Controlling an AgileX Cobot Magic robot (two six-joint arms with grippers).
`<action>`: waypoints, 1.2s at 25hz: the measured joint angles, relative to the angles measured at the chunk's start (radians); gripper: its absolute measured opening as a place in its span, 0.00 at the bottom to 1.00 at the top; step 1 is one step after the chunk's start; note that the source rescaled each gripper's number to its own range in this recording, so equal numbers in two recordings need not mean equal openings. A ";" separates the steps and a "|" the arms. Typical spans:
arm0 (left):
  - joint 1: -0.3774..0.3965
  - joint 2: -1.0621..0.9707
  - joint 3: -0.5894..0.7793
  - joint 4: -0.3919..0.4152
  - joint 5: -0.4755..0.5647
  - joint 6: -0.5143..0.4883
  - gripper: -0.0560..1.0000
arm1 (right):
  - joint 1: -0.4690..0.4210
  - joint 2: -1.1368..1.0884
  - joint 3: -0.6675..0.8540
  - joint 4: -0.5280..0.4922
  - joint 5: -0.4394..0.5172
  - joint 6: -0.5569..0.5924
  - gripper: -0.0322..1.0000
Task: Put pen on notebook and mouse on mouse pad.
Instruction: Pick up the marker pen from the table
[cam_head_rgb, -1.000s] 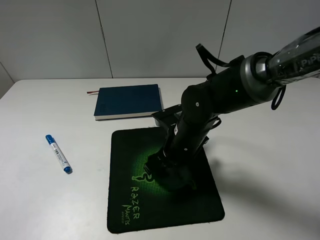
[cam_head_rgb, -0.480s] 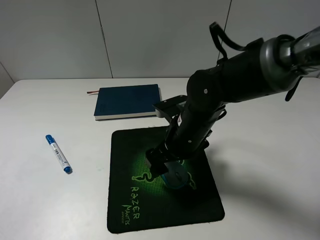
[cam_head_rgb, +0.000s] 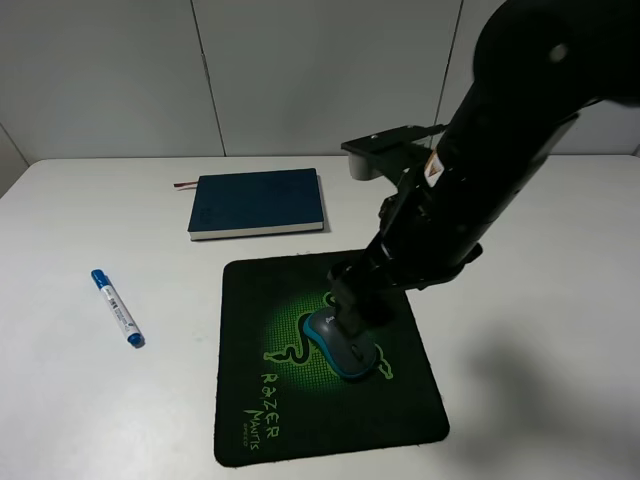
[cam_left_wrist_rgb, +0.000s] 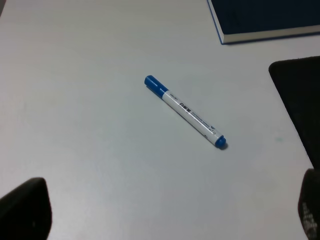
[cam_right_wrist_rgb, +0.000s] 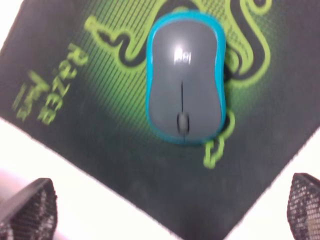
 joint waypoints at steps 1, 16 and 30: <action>0.000 0.000 0.000 0.000 0.000 0.000 0.98 | 0.000 -0.025 0.000 0.000 0.026 0.000 1.00; 0.000 0.000 0.000 0.000 0.000 0.000 0.98 | 0.000 -0.386 0.049 -0.008 0.353 0.001 1.00; 0.000 0.000 0.000 0.000 0.000 0.000 0.98 | 0.000 -0.853 0.242 -0.099 0.360 -0.001 1.00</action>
